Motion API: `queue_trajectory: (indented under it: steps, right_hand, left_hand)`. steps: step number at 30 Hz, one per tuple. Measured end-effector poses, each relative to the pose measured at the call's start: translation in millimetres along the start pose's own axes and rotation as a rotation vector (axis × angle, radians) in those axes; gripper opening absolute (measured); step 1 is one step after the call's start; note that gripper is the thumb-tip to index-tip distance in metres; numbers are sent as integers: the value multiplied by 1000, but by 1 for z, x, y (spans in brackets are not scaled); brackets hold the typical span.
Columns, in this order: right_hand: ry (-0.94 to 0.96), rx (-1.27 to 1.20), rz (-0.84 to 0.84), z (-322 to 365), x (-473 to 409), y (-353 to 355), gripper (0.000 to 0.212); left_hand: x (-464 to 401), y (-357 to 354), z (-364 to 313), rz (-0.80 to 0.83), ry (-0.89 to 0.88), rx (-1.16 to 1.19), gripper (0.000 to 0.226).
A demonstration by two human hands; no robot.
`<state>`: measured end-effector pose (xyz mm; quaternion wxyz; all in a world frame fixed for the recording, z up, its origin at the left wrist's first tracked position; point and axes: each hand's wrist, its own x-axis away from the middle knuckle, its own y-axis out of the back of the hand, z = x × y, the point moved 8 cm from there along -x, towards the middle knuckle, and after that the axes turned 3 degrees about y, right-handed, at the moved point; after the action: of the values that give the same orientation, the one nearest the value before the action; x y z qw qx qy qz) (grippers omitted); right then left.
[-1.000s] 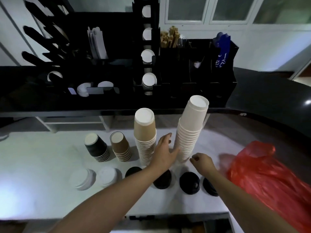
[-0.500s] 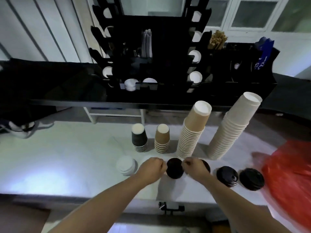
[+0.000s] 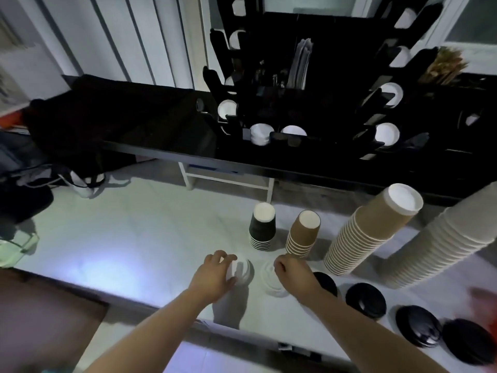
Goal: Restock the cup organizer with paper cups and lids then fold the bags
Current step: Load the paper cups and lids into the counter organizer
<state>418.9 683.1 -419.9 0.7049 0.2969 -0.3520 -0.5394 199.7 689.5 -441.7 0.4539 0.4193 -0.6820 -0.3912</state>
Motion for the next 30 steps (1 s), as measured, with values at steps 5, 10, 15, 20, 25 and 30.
queue_trajectory:
  steps: [5,10,15,20,25,30]
  right_hand:
    - [159,166,46,19,-25,-28,49]
    - [176,224,257,49,-31,-73,71]
    - [88,257,294,61,-48,-104,82]
    - [-61,351,185,67,-60,-126,87]
    - [-131,329,127,84,-57,-139,82]
    - [-162,140,6,116,-55,-103,78]
  left_hand:
    - [-9,-17,5,108,6,-31,76]
    - [-18,-43,25,197,-36,175,71]
    - [-41,-36,53,196,-209,16,49]
    - [-53,-24,77,195,-368,-106,45]
    - [-53,-19,96,204,-481,-112,42]
    - [-62,44,81,4,-569,-41,21]
